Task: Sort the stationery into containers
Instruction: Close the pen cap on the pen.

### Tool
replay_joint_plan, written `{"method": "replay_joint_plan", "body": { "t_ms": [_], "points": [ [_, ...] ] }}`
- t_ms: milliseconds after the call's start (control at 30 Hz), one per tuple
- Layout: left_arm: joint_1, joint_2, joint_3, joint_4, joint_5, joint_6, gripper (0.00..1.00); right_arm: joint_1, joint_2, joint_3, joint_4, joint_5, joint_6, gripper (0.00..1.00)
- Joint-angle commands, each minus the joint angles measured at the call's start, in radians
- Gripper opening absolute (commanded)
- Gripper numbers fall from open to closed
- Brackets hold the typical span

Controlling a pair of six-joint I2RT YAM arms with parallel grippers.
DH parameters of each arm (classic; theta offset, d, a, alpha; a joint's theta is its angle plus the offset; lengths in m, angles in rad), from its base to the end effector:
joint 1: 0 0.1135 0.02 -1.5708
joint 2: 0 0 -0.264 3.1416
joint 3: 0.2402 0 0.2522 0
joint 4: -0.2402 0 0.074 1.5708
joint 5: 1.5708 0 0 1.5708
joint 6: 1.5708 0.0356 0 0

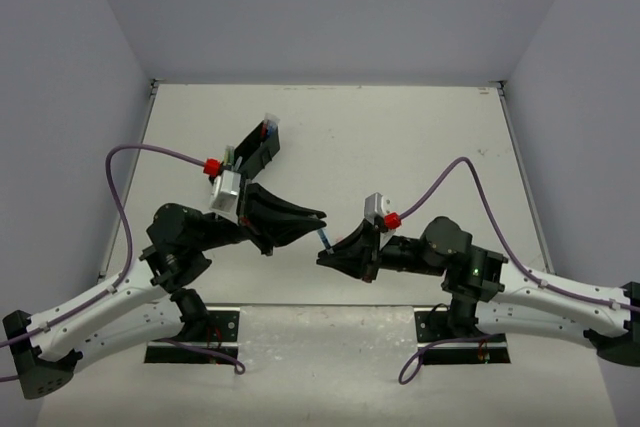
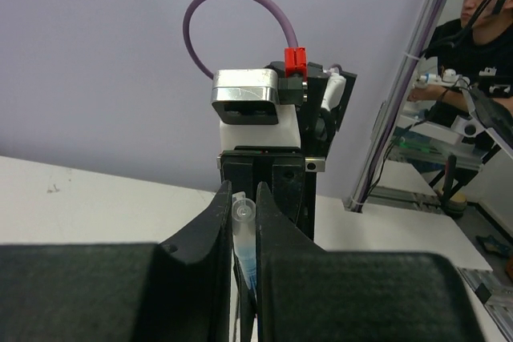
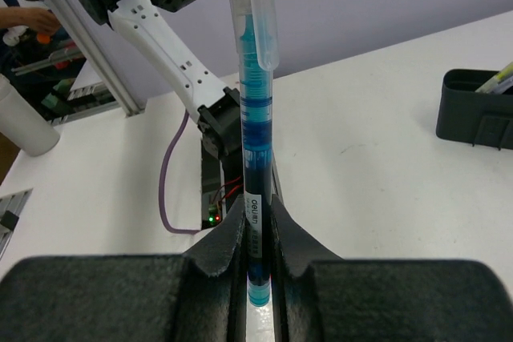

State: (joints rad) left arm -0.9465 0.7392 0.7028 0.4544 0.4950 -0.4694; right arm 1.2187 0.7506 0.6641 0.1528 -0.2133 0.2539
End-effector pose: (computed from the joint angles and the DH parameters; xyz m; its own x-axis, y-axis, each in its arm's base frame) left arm 0.0846 -0.1463 0.3852 -0.2261 -0.3671 -0.9023 0.9704 -0.0044 -0.2414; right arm 0.0566 0.1760 0.3394 -0.2266 0.0951 -0.9693 -0.9642 0.1187 0.2371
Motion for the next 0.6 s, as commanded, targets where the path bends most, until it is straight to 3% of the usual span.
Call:
{"method": "replay_joint_plan", "body": {
  "t_ms": [0, 233, 567],
  "points": [
    [-0.001, 0.047, -0.063, 0.001, 0.036, -0.060, 0.00, 0.004, 0.035, 0.187, 0.063, 0.043, -0.042, 0.00],
    [-0.002, 0.120, -0.094, -0.044, -0.040, -0.175, 0.00, 0.004, 0.060, 0.299, 0.060, 0.125, -0.128, 0.00],
    [-0.043, 0.178, -0.196, -0.073, -0.097, -0.246, 0.00, -0.019, 0.077, 0.476, 0.062, 0.250, -0.117, 0.00]
  ]
}}
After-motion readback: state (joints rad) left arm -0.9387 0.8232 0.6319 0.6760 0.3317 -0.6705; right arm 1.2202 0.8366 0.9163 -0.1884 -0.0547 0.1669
